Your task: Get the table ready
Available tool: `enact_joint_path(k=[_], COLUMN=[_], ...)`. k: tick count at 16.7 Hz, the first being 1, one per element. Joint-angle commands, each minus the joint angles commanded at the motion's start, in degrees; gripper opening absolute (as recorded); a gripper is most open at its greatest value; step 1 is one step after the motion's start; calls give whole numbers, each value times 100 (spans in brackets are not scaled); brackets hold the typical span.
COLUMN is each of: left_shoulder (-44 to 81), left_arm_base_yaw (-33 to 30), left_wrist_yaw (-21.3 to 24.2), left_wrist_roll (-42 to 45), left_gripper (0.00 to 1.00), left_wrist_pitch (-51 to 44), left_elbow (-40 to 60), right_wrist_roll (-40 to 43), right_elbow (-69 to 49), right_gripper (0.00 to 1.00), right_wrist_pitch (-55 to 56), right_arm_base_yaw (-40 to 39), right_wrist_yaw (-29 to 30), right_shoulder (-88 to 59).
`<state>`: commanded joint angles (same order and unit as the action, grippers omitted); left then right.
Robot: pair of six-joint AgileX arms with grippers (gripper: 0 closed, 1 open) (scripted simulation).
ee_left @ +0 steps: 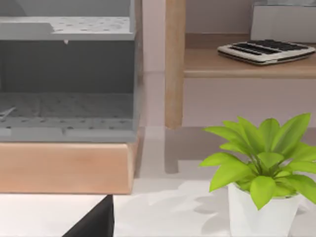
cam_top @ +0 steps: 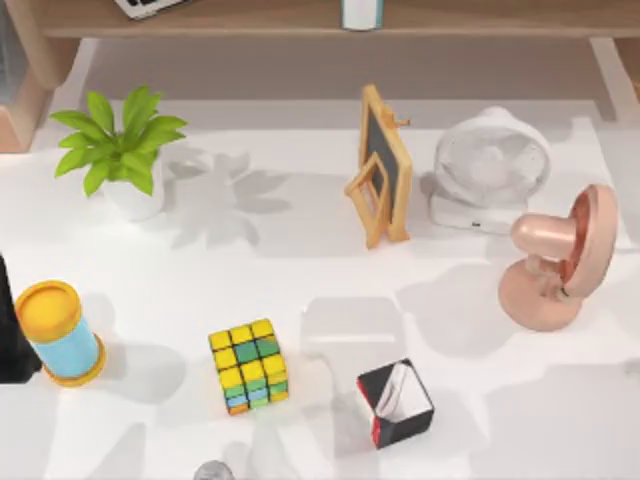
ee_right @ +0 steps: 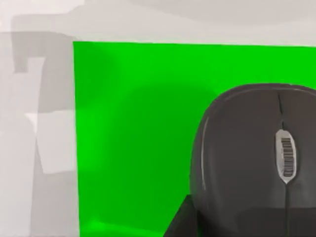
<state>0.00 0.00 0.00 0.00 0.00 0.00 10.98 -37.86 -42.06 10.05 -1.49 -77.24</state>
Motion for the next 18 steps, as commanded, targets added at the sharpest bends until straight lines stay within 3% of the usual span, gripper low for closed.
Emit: enact_joint_path(k=[7,18], left_shoulder=[0,0], left_arm_base_yaw=[0,0], left_wrist_yaw=[0,0], left_wrist_roll=[0,0], left_gripper=[100,100], left_wrist_pitch=[0,0], left_elbow=[0,0], right_wrist_roll=[-29,-29], right_elbow=[127,127], right_gripper=[0,83], right_wrist_pitch=[-77,-77], right_arm_base_yaw=[-32,-32], right_wrist_yaw=[55,55], right_shoulder=[-84,-84])
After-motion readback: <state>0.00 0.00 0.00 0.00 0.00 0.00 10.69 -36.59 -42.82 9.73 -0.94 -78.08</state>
